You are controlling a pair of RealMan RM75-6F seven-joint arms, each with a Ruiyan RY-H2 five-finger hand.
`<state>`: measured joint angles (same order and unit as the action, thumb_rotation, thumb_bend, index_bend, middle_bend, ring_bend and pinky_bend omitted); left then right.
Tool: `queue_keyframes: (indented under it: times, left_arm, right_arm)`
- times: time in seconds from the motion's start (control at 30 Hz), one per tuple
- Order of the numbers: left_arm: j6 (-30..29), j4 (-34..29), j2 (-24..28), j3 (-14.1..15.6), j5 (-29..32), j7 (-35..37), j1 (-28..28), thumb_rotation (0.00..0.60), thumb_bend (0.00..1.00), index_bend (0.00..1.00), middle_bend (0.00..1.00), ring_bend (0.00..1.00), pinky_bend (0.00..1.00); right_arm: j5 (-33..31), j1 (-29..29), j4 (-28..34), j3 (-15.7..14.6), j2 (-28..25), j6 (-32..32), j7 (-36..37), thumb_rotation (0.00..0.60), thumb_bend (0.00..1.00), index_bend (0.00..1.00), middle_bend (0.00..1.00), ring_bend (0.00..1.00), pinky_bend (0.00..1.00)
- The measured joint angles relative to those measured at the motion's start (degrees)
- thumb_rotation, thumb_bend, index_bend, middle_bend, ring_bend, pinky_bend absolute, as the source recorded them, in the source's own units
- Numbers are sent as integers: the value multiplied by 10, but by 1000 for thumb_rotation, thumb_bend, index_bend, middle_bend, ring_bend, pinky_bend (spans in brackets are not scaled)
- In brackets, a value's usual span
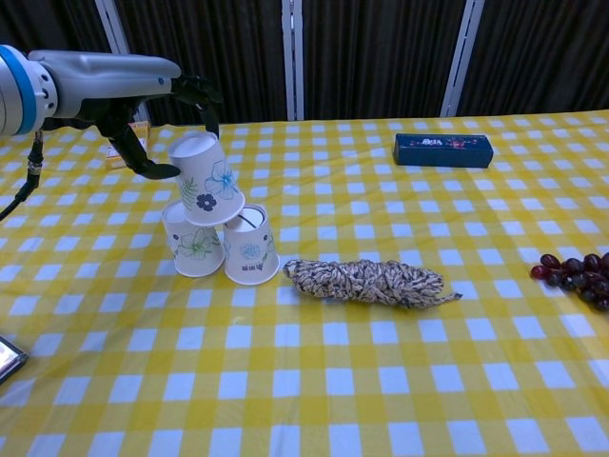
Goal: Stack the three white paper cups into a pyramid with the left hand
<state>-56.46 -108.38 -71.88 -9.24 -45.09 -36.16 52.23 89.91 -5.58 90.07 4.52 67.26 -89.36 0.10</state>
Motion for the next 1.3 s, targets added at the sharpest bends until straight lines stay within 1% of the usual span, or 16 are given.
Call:
queue_keyframes:
  times: [0.17,0.33,0.43,0.5,0.6,0.67,0.87,0.97,1.1,1.23,1.3]
  left_arm:
    - [-3,16,-19,4,17,-7,12,600,395,300,0,0,0]
    - [-10,28,-31,5,18,-3,17,600,394,296,0,0,0]
    - [-9,30,-32,6,22,-1,19,600,391,242,0,0,0]
    - [-7,30,-31,8,24,0,20,600,384,183,0,0,0]
    - [-7,28,-29,10,24,3,20,600,371,59,0,0,0]
    - [-8,27,-28,10,24,4,20,600,368,7,0,0,0]
    - [-14,21,-21,8,13,16,17,600,367,0,0,0,0]
    - [-27,11,-12,6,-6,30,8,600,366,0,0,0,0]
    - [-59,-3,1,12,-53,43,-14,600,366,0,0,0,0]
    - [-133,-15,17,33,-136,59,-62,600,364,0,0,0,0]
    - [-175,-17,22,47,-175,69,-92,600,333,0,0,0,0]
  right_arm:
    - [0,0,0,0,-1,0,3,600,65,0,0,0,0]
    - [1,0,-1,0,-1,0,3,600,66,0,0,0,0]
    - [1,1,-1,1,-1,0,3,600,66,0,0,0,0]
    - [1,1,-1,1,-1,-1,3,600,65,0,0,0,0]
    - [2,1,-1,1,-1,-1,3,600,65,0,0,0,0]
    - [2,1,0,0,-1,-1,2,600,66,0,0,0,0]
    - [4,1,0,0,0,-1,-2,600,66,0,0,0,0]
    - [4,1,-1,0,1,-1,-3,600,66,0,0,0,0]
    - [3,1,-4,-1,3,2,-6,600,66,0,0,0,0]
    - [1,-1,-7,-1,7,7,-12,600,65,0,0,0,0]
    - [0,-2,-7,-1,8,9,-15,600,66,0,0,0,0]
